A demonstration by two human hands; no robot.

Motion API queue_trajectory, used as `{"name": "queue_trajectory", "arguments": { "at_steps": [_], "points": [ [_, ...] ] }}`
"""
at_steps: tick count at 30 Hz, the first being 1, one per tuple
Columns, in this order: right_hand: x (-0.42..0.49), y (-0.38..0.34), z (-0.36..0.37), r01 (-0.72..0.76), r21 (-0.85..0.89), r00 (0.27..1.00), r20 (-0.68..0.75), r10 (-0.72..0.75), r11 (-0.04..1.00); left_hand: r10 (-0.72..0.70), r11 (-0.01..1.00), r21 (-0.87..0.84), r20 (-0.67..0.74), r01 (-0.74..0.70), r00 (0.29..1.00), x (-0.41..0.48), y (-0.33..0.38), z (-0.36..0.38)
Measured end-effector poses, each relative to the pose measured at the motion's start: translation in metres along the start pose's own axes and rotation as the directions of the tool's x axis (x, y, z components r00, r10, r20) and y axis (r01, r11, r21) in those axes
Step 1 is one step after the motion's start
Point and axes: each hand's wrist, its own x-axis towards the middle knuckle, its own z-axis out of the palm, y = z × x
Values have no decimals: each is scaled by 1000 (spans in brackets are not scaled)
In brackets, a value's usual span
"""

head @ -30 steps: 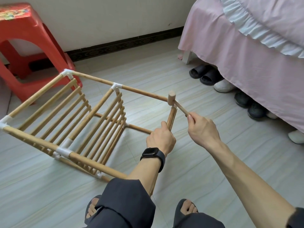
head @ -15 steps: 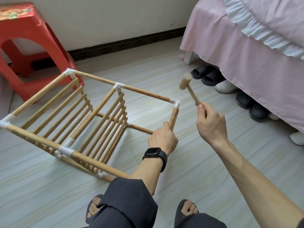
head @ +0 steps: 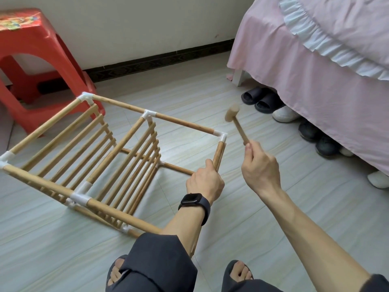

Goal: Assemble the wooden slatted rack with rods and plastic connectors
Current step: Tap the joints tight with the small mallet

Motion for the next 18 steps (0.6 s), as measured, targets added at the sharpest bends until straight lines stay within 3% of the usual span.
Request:
{"name": "queue_trajectory", "arguments": {
  "at_steps": [2,8,10,12,14,16,18],
  "points": [
    [3,6,-2,-71,-172,977,188,103,983,1,1000,4,1,-1,1000,0,0,0],
    [-11,-6,-13,-49,24,995,91,47,998,15,999,39,73,-18,997,-1,-1,-7],
    [-30,-11,-11,-97,84,988,132,86,992,116,976,164,180,-146,977,-3,-7,-25],
    [-51,-22,-10,-131,152,976,194,100,980,272,876,328,268,-353,924,-3,-27,-60],
    [-70,-41,-11,-140,207,963,255,85,968,356,794,423,258,-437,898,-2,-67,-106],
    [-81,-65,-11,-135,269,951,306,49,954,323,795,484,175,-367,930,-4,-119,-155],
    [-88,-94,-8,-131,356,930,367,-10,925,202,781,588,82,-211,976,-13,-174,-200]
  ]
}}
